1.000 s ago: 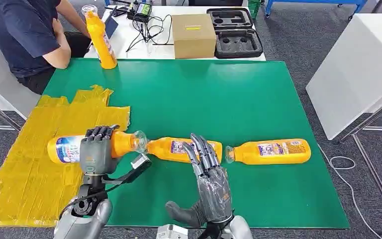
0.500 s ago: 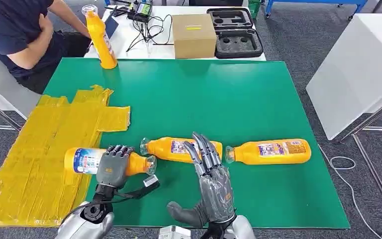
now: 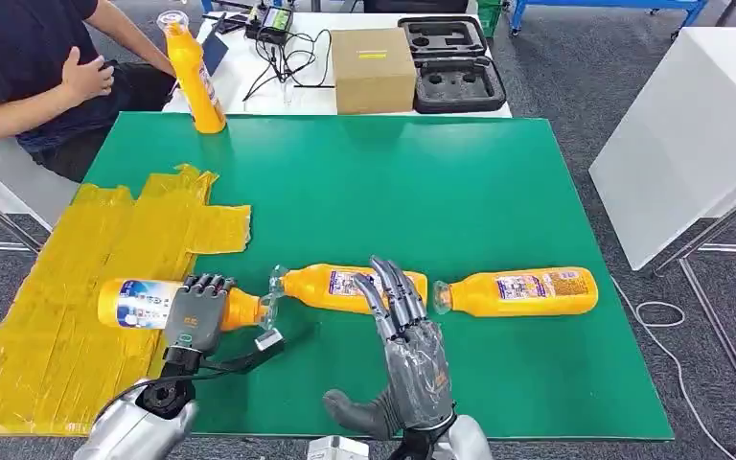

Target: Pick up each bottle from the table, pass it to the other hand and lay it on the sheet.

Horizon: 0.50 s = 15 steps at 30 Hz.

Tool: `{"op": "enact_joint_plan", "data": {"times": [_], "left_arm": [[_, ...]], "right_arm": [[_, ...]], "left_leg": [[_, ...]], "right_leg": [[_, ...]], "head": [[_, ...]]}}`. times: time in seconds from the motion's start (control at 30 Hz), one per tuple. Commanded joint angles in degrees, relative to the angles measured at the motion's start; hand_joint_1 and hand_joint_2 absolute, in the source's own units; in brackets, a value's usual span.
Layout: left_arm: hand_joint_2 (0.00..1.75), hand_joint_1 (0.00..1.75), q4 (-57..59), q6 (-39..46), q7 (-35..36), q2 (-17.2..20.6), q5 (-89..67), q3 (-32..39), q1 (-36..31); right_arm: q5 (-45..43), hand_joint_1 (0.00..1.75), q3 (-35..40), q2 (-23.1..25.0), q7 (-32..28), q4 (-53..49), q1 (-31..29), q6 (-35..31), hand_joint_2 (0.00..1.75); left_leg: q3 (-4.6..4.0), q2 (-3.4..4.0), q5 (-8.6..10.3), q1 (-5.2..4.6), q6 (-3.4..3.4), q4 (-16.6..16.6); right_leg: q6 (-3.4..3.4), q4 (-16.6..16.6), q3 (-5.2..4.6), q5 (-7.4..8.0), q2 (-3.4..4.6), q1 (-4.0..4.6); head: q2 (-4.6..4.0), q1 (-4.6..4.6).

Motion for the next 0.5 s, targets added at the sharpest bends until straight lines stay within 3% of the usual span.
{"op": "enact_joint_plan", "data": {"times": [0.03, 0.2, 0.23, 0.27, 0.3, 0.5], "left_arm": [[1.75, 1.75, 5.75, -0.54, 0.18, 1.49, -0.06, -1.08, -1.21], [1.75, 1.75, 10.83, -0.54, -0.32, 1.51, -0.06, 0.82, -2.45], [1.75, 1.61, 12.24, -0.54, -1.44, 1.35, -0.06, 0.69, -2.69], [1.75, 0.16, 10.99, -3.26, -2.59, 1.19, -0.06, 1.38, -3.25], [0.0, 0.0, 13.99, -0.54, -2.23, 1.11, -0.06, 0.5, -2.87], [0.0, 0.0, 18.25, -6.59, -1.79, 0.26, 0.1, 0.61, -3.2]], "right_arm": [[-0.26, 0.0, 0.98, -1.29, 0.32, 1.29, -1.7, 0.43, 0.0], [-0.49, 0.0, 0.79, -1.41, 0.52, 1.64, -2.12, 0.33, 0.0], [-0.53, 0.0, 0.73, -1.42, 0.56, 1.7, -2.15, 0.22, 0.0], [-0.61, 0.0, 0.69, -1.45, 0.65, 1.81, -2.19, 0.32, 0.0], [-0.66, 0.0, 0.66, -1.45, 0.68, 1.9, -2.24, 0.37, 0.0], [-1.22, 0.0, 0.74, -2.13, 0.28, 2.47, -2.18, 1.21, 0.0]], "left_leg": [[0.17, 0.16, -0.05, 0.03, -0.09, -0.04], [0.23, 0.19, -0.05, 0.04, -0.1, -0.05], [0.21, 0.17, -0.03, 0.03, -0.08, -0.06], [0.33, 0.25, -0.07, 0.05, -0.13, -0.09], [0.27, 0.18, -0.04, 0.03, -0.08, -0.07], [0.63, 0.2, -0.08, 0.1, -0.24, -0.1]], "right_leg": [[-0.04, -0.06, 0.14, 0.01, 0.1, 0.04], [-0.05, -0.08, 0.2, 0.01, 0.13, 0.05], [-0.04, -0.07, 0.19, 0.02, 0.12, 0.03], [-0.06, -0.11, 0.3, 0.01, 0.17, 0.05], [-0.04, -0.07, 0.25, 0.02, 0.13, 0.03], [-0.13, -0.15, 0.65, -0.02, 0.05, 0.11]], "head": [[0.0, 0.0], [0.0, 0.0], [0.0, 0.0], [0.0, 0.0], [0.0, 0.0], [0.0, 0.02]]}}
